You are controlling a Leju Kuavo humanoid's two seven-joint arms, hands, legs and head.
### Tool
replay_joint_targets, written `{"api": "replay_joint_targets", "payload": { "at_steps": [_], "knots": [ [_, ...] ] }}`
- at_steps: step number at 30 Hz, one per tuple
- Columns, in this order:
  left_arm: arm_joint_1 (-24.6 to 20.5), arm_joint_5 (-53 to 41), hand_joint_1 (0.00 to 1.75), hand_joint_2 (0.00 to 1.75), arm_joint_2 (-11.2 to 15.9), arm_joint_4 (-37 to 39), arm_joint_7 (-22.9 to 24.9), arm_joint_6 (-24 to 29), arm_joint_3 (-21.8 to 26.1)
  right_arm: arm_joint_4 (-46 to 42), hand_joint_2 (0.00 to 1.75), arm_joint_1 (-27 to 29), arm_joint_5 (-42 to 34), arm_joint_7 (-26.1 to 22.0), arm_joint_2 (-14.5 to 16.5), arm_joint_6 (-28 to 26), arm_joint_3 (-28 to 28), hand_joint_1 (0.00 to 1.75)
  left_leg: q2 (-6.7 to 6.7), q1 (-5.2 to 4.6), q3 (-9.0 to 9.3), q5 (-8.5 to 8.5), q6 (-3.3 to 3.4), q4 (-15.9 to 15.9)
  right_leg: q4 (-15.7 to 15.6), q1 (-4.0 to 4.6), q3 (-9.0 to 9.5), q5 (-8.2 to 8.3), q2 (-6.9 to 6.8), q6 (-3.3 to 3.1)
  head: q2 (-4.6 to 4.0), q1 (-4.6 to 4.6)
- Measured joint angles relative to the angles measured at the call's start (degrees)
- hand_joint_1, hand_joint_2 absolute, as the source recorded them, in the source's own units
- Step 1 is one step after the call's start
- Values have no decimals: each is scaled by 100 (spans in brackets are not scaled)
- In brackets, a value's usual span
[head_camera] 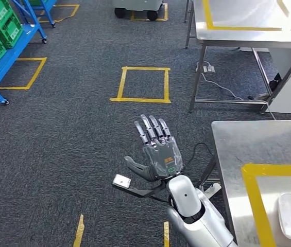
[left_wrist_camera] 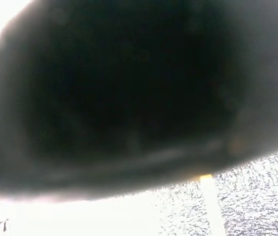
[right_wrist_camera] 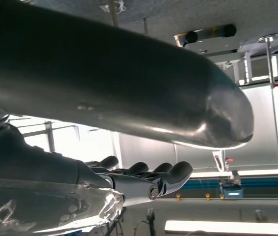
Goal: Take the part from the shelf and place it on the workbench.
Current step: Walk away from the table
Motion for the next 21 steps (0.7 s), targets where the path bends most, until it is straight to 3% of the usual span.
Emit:
{"api": "replay_joint_targets", "payload": {
  "at_steps": [2,3,5,7,9,11,12,14,16,18,20,21],
  "knots": [
    [-23,0,0,0,7,0,0,0,-2,0,0,-6,0,0,0,0,-2,0,221,-61,278,123,74,-511,8,32,27,-36,-124,43,0,9],
    [-29,0,0,0,7,0,0,0,-2,0,0,-7,0,0,1,0,-1,0,244,-89,299,107,106,-573,7,41,38,-50,-185,67,0,14],
    [-21,1,0,0,8,0,0,0,-2,-1,0,-11,1,0,3,0,1,0,94,-80,300,131,170,-605,5,32,56,-85,-262,126,0,17],
    [-13,0,0,0,5,0,0,-1,-2,-2,0,-16,2,0,7,-2,1,0,-45,-45,324,159,227,-645,243,-1,-37,-252,0,195,0,32],
    [-27,1,0,0,-1,0,0,-16,-2,4,0,-4,2,0,6,-1,0,0,-190,-27,327,167,257,-653,949,-36,-373,-597,353,241,0,59],
    [-37,1,0,0,-3,0,1,-46,-2,21,0,16,3,-1,3,2,1,0,-352,-30,325,166,266,-650,1617,-46,-741,-804,437,261,0,66],
    [-33,1,0,0,-2,1,3,-60,-2,29,0,21,4,-2,2,2,1,0,-435,-31,327,165,266,-647,1696,-46,-813,-756,446,262,0,66],
    [-29,1,0,0,-4,2,11,-74,-2,36,0,17,8,-2,2,1,1,0,-606,-30,344,160,258,-641,1152,-52,-607,-346,502,241,0,67],
    [-37,1,0,0,-12,3,21,-79,-2,41,0,5,18,-5,2,-5,2,0,-770,-23,343,155,223,-627,372,-83,-245,-10,750,208,0,62],
    [-39,1,0,0,-15,5,28,-82,-2,49,0,0,30,-9,2,-11,3,0,-901,-1,298,168,154,-617,70,-92,-84,38,914,179,0,57],
    [-13,1,0,0,-12,7,34,-84,-2,54,0,-7,39,-11,7,-16,3,0,-1017,22,261,189,78,-627,45,-77,-64,49,825,136,0,55],
    [3,1,0,0,-14,10,34,-84,-2,55,0,-13,45,-11,13,-17,3,0,-957,17,243,161,49,-598,22,-81,-47,59,757,99,0,48]
  ]
}}
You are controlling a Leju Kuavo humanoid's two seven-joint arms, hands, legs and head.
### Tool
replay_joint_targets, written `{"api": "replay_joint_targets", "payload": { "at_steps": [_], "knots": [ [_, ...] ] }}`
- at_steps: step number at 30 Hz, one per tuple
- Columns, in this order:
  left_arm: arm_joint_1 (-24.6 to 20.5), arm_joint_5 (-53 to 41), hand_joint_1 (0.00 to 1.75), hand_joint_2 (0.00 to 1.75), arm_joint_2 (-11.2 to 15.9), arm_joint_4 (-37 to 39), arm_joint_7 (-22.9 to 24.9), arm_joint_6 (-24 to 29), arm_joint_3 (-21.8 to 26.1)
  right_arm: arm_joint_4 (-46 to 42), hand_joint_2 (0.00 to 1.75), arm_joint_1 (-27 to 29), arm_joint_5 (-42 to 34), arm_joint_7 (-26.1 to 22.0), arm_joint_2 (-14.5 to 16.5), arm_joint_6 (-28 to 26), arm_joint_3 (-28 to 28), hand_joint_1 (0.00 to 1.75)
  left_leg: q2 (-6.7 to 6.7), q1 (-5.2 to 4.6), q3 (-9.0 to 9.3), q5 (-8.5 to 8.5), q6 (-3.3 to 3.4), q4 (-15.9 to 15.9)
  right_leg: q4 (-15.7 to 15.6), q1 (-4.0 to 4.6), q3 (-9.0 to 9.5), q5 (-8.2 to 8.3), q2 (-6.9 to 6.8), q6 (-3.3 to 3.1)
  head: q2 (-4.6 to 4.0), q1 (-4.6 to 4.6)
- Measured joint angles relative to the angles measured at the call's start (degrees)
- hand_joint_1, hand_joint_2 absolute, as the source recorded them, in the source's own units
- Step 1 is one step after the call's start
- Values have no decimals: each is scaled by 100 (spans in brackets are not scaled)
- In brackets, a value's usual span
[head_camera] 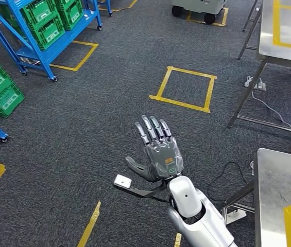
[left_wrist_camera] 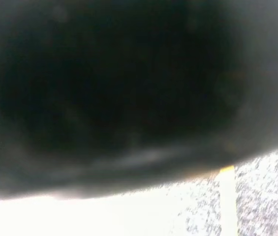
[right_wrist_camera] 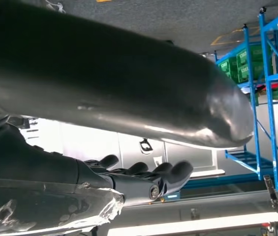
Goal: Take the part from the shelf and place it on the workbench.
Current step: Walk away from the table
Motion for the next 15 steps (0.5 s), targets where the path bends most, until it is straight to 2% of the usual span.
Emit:
{"api": "replay_joint_targets", "payload": {
  "at_steps": [1,3,5,6,7,8,10,12,14,15],
  "knots": [
    [8,0,0,0,1,3,1,-1,0,0,0,-7,7,0,7,-4,-1,0,124,-8,-50,-75,-26,103,-28,-7,18,10,-76,-38,0,-19],
    [-8,0,0,0,4,8,1,-2,0,3,0,-9,17,0,16,-12,-2,0,496,-17,-318,-391,-67,666,-65,-2,46,12,-250,-102,0,-50],
    [-24,0,0,0,7,11,1,-9,0,16,0,-2,24,0,17,-15,-2,0,652,5,-685,-684,-104,1398,-64,20,50,-7,-427,-126,0,-58],
    [-18,0,0,0,6,14,1,-12,0,26,0,2,28,0,17,-16,-2,0,677,16,-775,-704,-117,1575,-63,27,54,-19,-511,-128,0,-58],
    [-7,0,0,0,5,16,1,-14,1,33,0,3,29,0,17,-16,-2,0,695,22,-750,-611,-122,1528,-63,31,63,-32,-588,-126,0,-58],
    [2,0,0,0,7,18,1,-14,1,37,0,2,30,0,17,-17,-2,0,732,23,-617,-437,-118,1277,-63,34,80,-47,-659,-119,0,-58],
    [1,0,0,0,14,19,1,-11,2,39,0,-1,32,-1,17,-17,-2,0,979,-17,-192,-84,-80,499,-57,55,126,-90,-792,-84,0,-61],
    [-21,0,0,0,16,19,1,-10,2,40,0,-5,33,-1,17,-21,-2,0,1169,-66,41,23,-13,46,-46,92,155,-135,-916,-33,0,-64],
    [-14,0,0,0,15,20,1,-10,3,41,0,-9,37,-2,18,-24,0,0,1090,-85,41,4,49,-4,-50,106,179,-165,-1041,12,0,-65],
    [3,0,0,0,13,20,1,-10,4,39,0,-11,39,-3,20,-24,1,0,1020,-77,48,9,77,-20,-32,97,182,-198,-1025,45,0,-66]
  ]
}}
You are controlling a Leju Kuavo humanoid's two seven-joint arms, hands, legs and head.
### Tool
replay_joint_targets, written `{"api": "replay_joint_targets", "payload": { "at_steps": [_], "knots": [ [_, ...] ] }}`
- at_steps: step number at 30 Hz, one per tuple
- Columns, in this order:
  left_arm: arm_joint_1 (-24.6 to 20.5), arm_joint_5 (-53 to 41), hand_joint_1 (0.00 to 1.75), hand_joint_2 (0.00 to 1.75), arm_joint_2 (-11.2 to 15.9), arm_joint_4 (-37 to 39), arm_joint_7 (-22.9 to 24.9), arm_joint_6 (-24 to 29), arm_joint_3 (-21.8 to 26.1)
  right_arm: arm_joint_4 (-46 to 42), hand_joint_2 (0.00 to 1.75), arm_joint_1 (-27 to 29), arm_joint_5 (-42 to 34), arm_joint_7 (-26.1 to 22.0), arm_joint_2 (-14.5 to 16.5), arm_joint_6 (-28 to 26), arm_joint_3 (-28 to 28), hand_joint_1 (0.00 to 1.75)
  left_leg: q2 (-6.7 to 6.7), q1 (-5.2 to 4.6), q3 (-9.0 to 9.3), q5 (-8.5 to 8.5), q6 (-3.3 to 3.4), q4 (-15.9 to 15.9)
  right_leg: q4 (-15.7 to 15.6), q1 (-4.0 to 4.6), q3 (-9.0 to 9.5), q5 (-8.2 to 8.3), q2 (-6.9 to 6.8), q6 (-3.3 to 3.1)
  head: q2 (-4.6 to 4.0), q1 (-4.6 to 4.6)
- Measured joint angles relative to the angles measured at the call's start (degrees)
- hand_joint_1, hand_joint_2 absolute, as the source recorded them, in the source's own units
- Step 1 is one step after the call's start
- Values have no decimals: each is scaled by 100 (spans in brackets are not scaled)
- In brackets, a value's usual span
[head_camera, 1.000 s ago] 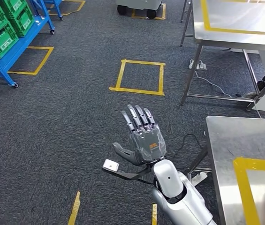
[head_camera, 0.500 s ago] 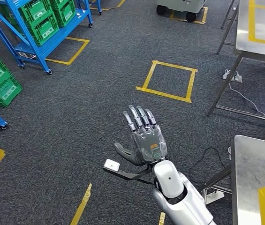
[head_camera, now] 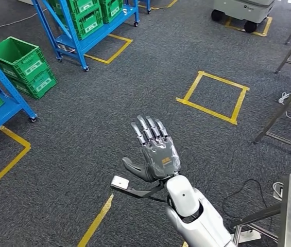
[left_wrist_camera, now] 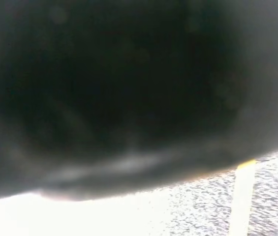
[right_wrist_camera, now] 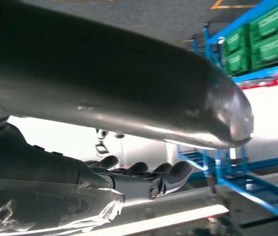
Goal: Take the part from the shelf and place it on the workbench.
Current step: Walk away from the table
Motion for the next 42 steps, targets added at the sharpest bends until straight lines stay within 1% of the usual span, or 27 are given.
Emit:
{"api": "replay_joint_targets", "payload": {
  "at_steps": [2,4,5,6,7,9,10,11,13,15,17,19,21,22,23,24,26,28,30,31,33,35,36,37,38,40,42],
  "knots": [
    [12,0,0,0,-4,0,0,0,2,-7,0,-6,2,-1,2,-5,1,0,-136,36,23,15,62,-30,291,-31,-125,-193,277,62,0,24],
    [-8,0,0,0,-7,-1,0,1,3,-7,0,6,2,-1,-1,-10,0,0,-281,59,29,17,105,-36,1042,-62,-507,-544,611,102,0,57],
    [-17,0,0,0,-6,-1,0,1,3,-3,0,19,2,-1,-3,-9,0,0,-361,61,28,16,115,-36,1433,-69,-721,-676,673,112,0,63],
    [-17,0,0,0,-6,0,0,1,3,0,0,32,2,-1,-4,-9,1,0,-446,61,31,14,118,-34,1680,-72,-876,-713,699,117,0,65],
    [-11,0,0,0,-7,1,0,1,3,2,0,38,2,-1,-4,-9,1,0,-535,62,38,12,116,-31,1701,-75,-927,-623,712,116,0,65],
    [-3,0,0,0,-12,1,0,0,3,2,0,36,2,-1,-4,-9,2,0,-712,69,60,3,100,-24,1105,-89,-708,-173,801,101,0,67],
    [-4,0,0,0,-15,1,0,0,3,2,0,33,2,-1,-4,-9,2,0,-796,69,61,-4,79,-14,702,-111,-535,25,970,91,0,68],
    [-11,0,0,0,-17,1,0,0,3,2,0,29,2,-1,-4,-9,2,0,-874,71,46,-7,52,2,370,-137,-385,151,1130,84,0,69],
    [-14,0,0,0,-14,1,0,1,3,3,0,32,3,-1,-4,-7,1,0,-1019,91,-16,8,-28,17,111,-156,-261,187,1330,65,0,72],
    [12,0,0,0,-11,1,0,1,5,3,0,29,4,-1,-2,-2,0,0,-1113,119,-61,22,-107,17,81,-147,-235,196,1198,16,0,73],
    [28,0,0,0,-12,5,0,1,7,1,0,21,5,-1,1,0,0,0,-871,104,-164,-121,-164,231,34,-153,-190,207,1026,-53,0,47],
    [13,0,0,0,-10,9,0,1,7,1,0,29,7,-1,2,5,-2,0,-491,90,-490,-470,-200,901,13,-137,-160,194,829,-108,0,19],
    [11,0,0,0,-11,10,0,1,7,2,0,42,7,-1,1,14,-3,0,-352,100,-851,-735,-224,1615,15,-116,-153,170,632,-134,0,15],
    [25,0,0,0,-13,11,0,0,8,2,0,47,7,-1,1,20,-3,0,-329,103,-910,-720,-227,1733,15,-110,-145,157,547,-137,0,15],
    [41,0,0,0,-12,11,0,0,9,2,0,48,7,-1,2,25,-3,0,-312,102,-848,-595,-221,1621,15,-104,-130,143,470,-135,0,14],
    [56,0,0,0,-8,11,0,0,10,2,0,47,7,-1,2,31,-3,0,-266,95,-667,-386,-202,1288,15,-98,-106,125,396,-129,0,14],
    [58,0,0,0,6,11,-1,1,13,2,0,44,7,-1,2,37,-3,0,-6,45,-223,-48,-127,467,22,-68,-53,77,263,-99,0,12],
    [43,0,0,0,14,11,-5,2,14,2,0,41,7,-1,1,48,-2,0,167,-10,-27,19,-44,76,28,-30,-26,34,137,-51,0,17],
    [55,0,0,0,15,11,-8,2,18,1,0,39,7,-2,3,57,1,0,59,-20,-27,8,19,45,19,-16,1,1,7,2,0,18],
    [73,0,0,0,14,11,-9,2,21,-1,0,37,7,-3,5,57,3,0,-9,-7,-13,16,45,23,40,-23,6,-36,29,34,0,17],
    [83,0,0,0,10,11,-9,2,25,-7,0,27,7,-3,10,57,3,0,-137,34,22,35,105,-20,358,-46,-124,-234,300,94,-1,49],
    [64,0,0,0,8,11,-9,-1,27,1,0,40,7,-3,2,67,2,0,-277,52,21,37,140,-23,1127,-72,-516,-570,623,129,-1,83],
    [57,0,0,0,8,11,-9,-3,27,9,0,57,7,-3,-3,73,1,0,-359,54,20,36,147,-21,1494,-78,-723,-687,683,138,0,87],
    [58,0,0,0,8,11,-9,-4,27,17,0,74,7,-3,-8,78,1,0,-441,53,23,35,148,-19,1694,-80,-861,-701,706,142,0,87],
    [63,0,0,0,8,11,-9,-5,27,22,0,83,8,-3,-9,80,2,0,-526,54,28,33,146,-16,1665,-80,-893,-589,718,140,0,88],
    [67,0,0,0,3,11,-9,-7,27,24,0,83,9,-3,-9,83,2,0,-690,56,46,26,133,-10,1011,-89,-654,-120,809,117,0,89],
    [57,0,0,0,-3,11,-9,-7,27,26,0,76,9,-3,-10,84,2,0,-836,54,31,22,88,9,311,-122,-336,173,1084,85,0,84]
  ]
}}
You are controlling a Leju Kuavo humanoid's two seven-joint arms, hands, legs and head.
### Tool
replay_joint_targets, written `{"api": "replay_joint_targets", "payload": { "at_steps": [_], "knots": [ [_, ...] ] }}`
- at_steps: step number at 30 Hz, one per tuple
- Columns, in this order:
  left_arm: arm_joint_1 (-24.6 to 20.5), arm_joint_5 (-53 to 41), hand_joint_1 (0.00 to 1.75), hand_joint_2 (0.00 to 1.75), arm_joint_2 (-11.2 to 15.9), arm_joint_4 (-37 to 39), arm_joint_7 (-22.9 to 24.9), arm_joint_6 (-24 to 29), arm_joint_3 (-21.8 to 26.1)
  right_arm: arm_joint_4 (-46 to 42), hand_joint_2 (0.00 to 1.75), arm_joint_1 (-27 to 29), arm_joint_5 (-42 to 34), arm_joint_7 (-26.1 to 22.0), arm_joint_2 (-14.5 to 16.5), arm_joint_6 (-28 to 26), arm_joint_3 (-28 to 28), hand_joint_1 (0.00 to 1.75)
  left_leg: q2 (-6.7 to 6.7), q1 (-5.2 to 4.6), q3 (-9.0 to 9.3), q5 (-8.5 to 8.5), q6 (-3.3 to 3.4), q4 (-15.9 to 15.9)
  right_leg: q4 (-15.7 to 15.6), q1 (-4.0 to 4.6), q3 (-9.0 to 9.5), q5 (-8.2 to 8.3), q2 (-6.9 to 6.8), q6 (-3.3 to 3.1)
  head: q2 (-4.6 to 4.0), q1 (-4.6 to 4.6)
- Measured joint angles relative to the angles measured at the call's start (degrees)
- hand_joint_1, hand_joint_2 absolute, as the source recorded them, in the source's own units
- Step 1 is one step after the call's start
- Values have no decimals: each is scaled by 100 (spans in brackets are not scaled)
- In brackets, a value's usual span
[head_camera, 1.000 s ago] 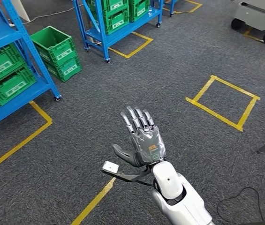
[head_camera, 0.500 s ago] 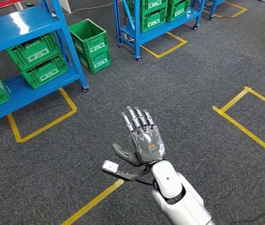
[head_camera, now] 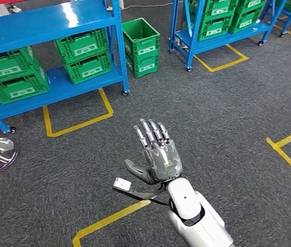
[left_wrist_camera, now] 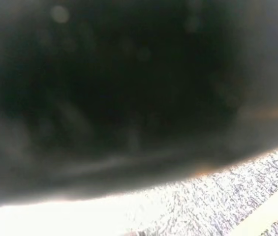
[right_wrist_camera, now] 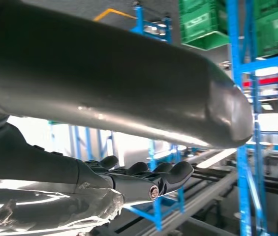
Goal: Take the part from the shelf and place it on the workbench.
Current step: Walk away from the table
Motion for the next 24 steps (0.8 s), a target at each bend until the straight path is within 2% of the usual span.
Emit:
{"api": "replay_joint_targets", "payload": {
  "at_steps": [2,3,4,6,8,9,10,11,12,13,15,17,19,20,21,23,24],
  "knots": [
    [1,0,0,0,1,0,1,-5,2,7,0,-4,5,1,-1,4,0,0,-128,21,-55,21,-80,12,-223,-9,115,12,148,-27,0,-4],
    [10,0,0,0,7,0,3,-10,4,9,0,-8,10,2,-1,6,0,0,-194,32,-79,34,-122,11,-245,-11,130,19,94,-45,0,-3],
    [24,0,0,0,6,3,5,-19,6,13,0,-13,15,3,0,8,-1,0,-194,34,-94,32,-159,18,-257,-16,138,29,27,-70,0,-4],
    [29,0,0,0,7,8,9,-30,9,15,0,-23,23,8,1,8,-3,0,42,16,-199,-115,-220,233,-299,-39,174,43,-128,-135,0,-42],
    [3,0,0,0,11,11,9,-33,9,20,0,-8,26,11,-1,8,-5,0,370,20,-502,-451,-268,857,-313,-28,191,32,-299,-180,0,-77],
    [-9,-1,0,0,11,11,9,-33,9,26,0,10,26,11,-3,9,-5,0,445,31,-691,-610,-288,1237,-313,-18,191,22,-394,-189,0,-78],
    [-11,-1,0,0,10,11,9,-33,9,34,0,33,26,14,-5,9,-5,0,484,42,-825,-690,-302,1511,-312,-11,192,12,-486,-193,0,-77],
    [-5,-1,0,0,7,11,9,-33,9,40,0,54,26,16,-7,9,-5,0,506,50,-875,-678,-309,1622,-312,-4,196,2,-574,-193,0,-78],
    [5,-1,0,0,7,11,9,-33,9,44,0,68,27,21,-7,8,-4,0,527,52,-779,-535,-304,1451,-311,2,207,-9,-652,-189,0,-79],
    [12,0,0,0,8,11,9,-33,9,46,0,75,28,26,-8,5,-4,0,583,46,-583,-335,-286,1101,-311,7,225,-23,-722,-182,0,-79],
    [1,-1,0,0,14,11,9,-33,9,46,0,81,29,35,-8,-4,-5,0,836,-5,-157,-57,-214,330,-305,41,263,-61,-853,-142,0,-79],
    [-12,-2,0,0,13,11,9,-32,9,46,0,89,30,39,-11,-10,-6,0,960,-54,-9,-28,-136,31,-303,75,288,-97,-970,-90,0,-74],
    [10,-2,0,0,10,11,9,-27,10,42,0,103,30,38,-13,-12,-5,0,833,-49,-9,-20,-69,2,-311,74,308,-131,-1059,-35,0,-74],
    [26,-2,0,0,4,11,9,-20,10,39,0,113,30,37,-15,-13,-5,0,772,-34,5,-11,-37,-18,-271,64,301,-179,-998,-3,-1,-67],
    [33,-2,0,0,-1,11,9,-12,11,35,0,125,30,37,-21,-14,-5,0,711,-14,20,1,-2,-38,-128,53,245,-278,-866,26,-1,-53],
    [25,-2,0,0,-15,11,9,4,11,34,0,169,30,37,-55,-16,-9,0,579,11,30,13,41,-52,533,31,-65,-606,-523,69,-1,-14],
    [18,-2,0,0,-18,11,9,9,11,36,0,201,30,37,-78,-16,-10,0,500,13,25,15,52,-49,952,26,-285,-765,-429,81,0,-5]
  ]
}}
